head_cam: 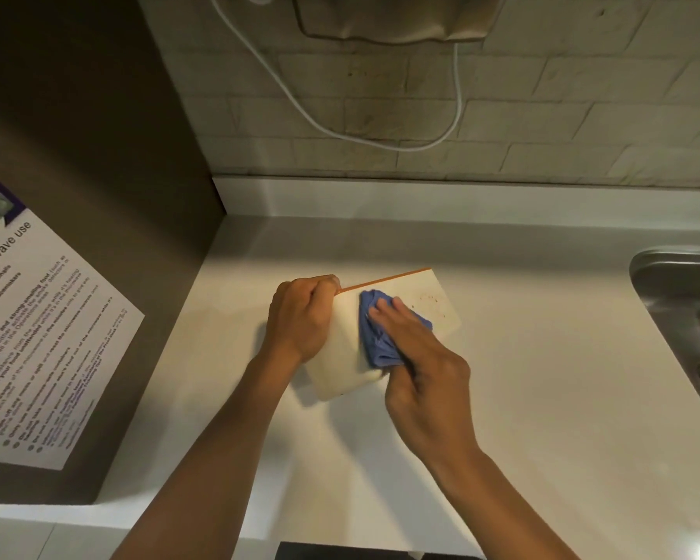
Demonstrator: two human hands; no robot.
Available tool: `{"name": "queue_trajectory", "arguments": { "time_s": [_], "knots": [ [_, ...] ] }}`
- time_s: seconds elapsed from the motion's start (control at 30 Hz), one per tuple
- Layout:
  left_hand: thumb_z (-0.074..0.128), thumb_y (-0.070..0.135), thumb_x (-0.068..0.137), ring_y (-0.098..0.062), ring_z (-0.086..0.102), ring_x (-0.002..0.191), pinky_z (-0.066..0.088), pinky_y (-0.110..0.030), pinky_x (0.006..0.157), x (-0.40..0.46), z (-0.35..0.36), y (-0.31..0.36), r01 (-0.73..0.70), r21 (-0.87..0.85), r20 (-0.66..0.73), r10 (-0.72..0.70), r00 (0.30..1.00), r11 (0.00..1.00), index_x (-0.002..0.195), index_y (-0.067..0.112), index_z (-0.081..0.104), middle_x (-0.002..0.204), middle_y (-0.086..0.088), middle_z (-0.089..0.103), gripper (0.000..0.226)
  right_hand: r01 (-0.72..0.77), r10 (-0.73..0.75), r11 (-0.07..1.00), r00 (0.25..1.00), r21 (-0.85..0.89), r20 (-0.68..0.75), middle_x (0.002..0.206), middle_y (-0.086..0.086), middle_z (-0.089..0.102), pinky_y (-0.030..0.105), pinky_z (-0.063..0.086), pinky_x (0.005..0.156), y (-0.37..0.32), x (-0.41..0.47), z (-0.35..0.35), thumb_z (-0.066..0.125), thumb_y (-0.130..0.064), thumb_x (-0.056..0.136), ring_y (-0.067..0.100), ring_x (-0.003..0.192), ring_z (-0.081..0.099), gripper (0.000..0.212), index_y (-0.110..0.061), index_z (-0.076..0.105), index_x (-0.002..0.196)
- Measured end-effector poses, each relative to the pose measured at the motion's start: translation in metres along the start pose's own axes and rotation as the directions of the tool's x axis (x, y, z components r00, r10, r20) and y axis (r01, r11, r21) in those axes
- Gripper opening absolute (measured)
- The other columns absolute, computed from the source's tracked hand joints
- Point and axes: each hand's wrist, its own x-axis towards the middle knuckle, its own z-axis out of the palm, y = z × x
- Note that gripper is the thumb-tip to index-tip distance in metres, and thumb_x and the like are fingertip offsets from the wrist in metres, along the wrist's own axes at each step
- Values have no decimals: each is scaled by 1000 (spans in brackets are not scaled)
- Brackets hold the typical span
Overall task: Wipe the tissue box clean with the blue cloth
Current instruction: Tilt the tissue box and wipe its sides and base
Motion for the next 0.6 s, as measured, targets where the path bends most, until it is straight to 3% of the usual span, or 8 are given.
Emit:
{"name": "queue_trajectory", "arguments": {
  "time_s": [0.13, 0.23, 0.33, 0.47, 0.6],
  "knots": [
    [44, 26, 97, -40, 58, 72, 51, -49, 70, 4, 0, -2, -25, 37, 69, 23, 997, 999, 81, -2, 64, 76, -17, 66, 38, 128, -129, 992, 989, 19, 78, 135, 2, 56, 27, 38, 108, -15, -11, 9, 50, -1, 86, 11, 133, 41, 41, -6, 63, 124],
    [32, 33, 95, -34, 57, 69, 48, -48, 66, 4, 1, -1, -22, 13, 30, 22, 999, 1000, 75, 1, 61, 69, -12, 62, 48, 185, -182, 983, 978, -12, 104, 135, -1, 54, 25, 36, 108, -7, -28, 1, 57, 6, 81, 14, 133, 43, 45, -5, 63, 124],
    [24, 37, 92, -33, 58, 74, 47, -46, 71, 2, 1, -1, 34, -12, 7, -34, 999, 999, 76, 2, 60, 72, -11, 63, 52, 209, -207, 978, 975, -17, 83, 131, -1, 57, 25, 36, 108, 5, -35, -7, 57, 12, 76, 15, 131, 46, 47, -4, 65, 119],
    [25, 38, 92, -34, 59, 75, 49, -48, 75, 0, 0, -4, 119, -77, 18, -118, 993, 990, 74, 4, 59, 71, -12, 63, 52, 247, -247, 969, 967, 7, 58, 127, 3, 61, 29, 40, 106, 10, -44, -9, 52, 2, 86, 17, 129, 48, 33, -3, 68, 114],
    [21, 48, 89, -34, 60, 86, 50, -46, 81, -4, -3, -9, 215, -82, 24, -214, 977, 973, 72, 20, 59, 79, -7, 66, 51, 184, -186, 982, 981, 33, 52, 120, 0, 67, 25, 43, 103, 17, -48, -20, 44, 1, 81, 16, 122, 56, 39, -6, 73, 107]
  ]
}}
